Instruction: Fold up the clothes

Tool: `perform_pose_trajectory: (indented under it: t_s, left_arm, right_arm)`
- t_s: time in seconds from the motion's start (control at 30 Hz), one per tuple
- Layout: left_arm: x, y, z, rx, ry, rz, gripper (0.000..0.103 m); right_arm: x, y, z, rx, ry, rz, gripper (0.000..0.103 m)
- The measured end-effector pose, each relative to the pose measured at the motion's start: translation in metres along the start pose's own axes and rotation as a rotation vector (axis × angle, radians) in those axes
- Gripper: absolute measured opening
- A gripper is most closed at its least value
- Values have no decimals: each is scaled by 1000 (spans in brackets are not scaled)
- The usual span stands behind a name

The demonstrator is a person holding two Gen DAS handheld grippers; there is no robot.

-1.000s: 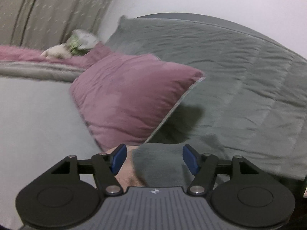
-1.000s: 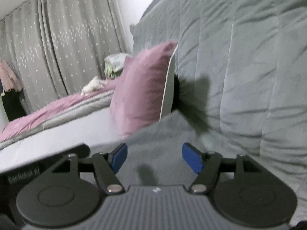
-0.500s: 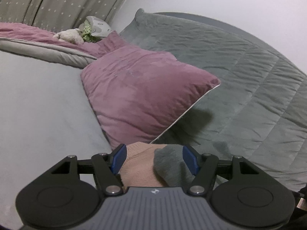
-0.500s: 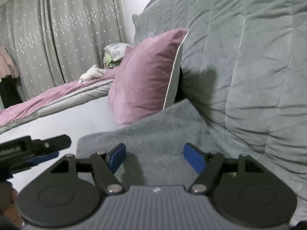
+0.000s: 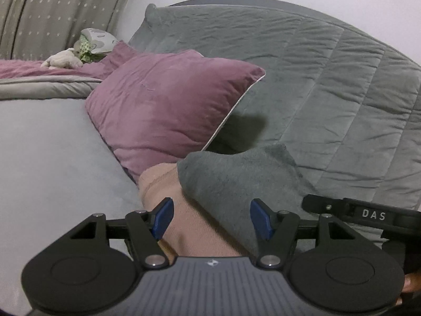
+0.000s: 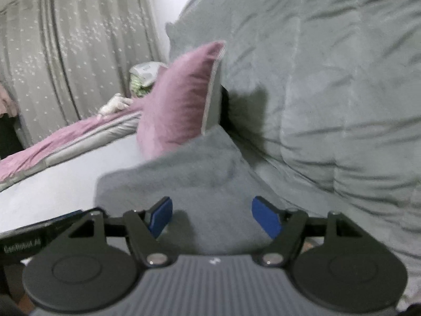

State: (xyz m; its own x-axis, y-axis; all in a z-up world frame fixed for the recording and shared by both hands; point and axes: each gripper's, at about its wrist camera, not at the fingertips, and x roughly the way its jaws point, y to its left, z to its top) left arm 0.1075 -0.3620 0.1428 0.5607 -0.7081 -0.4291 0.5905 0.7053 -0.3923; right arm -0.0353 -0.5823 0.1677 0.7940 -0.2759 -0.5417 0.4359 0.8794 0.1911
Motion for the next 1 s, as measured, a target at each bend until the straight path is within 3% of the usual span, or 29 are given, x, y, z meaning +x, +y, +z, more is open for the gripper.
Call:
perform_pose_trajectory:
  t_s: [0.13,0.37,0.7,1.0]
  left_arm:
    - [-13,-3,-1,16,38,63,64]
    - [-34,-15,-20,124,142,177,64]
    - [-50,-17,-45,168,273,248,71]
    - [-59,-17,-55,202,343,278,84]
  right_arm:
    - [-15,-5,0,27,-20,8,73]
    - [-42,2,-5,56,-42,11,89]
    - [-64,17,-32,94,-6,7,101]
    - [-74,30,-55,142,62,-39,103]
